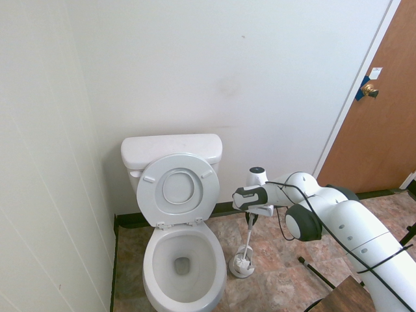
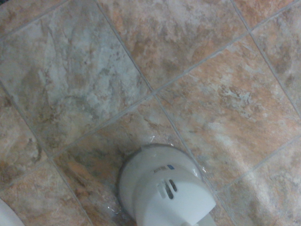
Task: Clean the toilet
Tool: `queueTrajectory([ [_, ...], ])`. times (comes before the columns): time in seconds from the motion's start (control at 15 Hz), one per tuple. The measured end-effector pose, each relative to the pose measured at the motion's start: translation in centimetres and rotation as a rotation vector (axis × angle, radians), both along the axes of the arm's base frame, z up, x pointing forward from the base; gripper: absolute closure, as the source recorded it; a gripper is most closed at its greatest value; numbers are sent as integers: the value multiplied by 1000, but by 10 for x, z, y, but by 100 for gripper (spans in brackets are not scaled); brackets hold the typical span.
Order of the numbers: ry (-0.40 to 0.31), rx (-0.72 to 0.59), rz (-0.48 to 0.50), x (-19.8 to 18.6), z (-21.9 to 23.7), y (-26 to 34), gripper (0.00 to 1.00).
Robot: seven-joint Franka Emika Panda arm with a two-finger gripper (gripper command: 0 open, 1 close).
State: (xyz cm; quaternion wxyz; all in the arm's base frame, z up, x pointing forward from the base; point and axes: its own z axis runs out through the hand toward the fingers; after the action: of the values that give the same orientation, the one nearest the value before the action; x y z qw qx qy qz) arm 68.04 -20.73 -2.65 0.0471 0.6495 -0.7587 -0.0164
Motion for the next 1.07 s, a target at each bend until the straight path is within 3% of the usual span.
queueTrajectory([
  [0.27, -59, -27, 18, -22, 2, 10, 100],
  [0.73, -103, -24, 27, -80, 11, 20, 100],
  [1.07, -130, -40, 51, -114, 47, 49, 100],
])
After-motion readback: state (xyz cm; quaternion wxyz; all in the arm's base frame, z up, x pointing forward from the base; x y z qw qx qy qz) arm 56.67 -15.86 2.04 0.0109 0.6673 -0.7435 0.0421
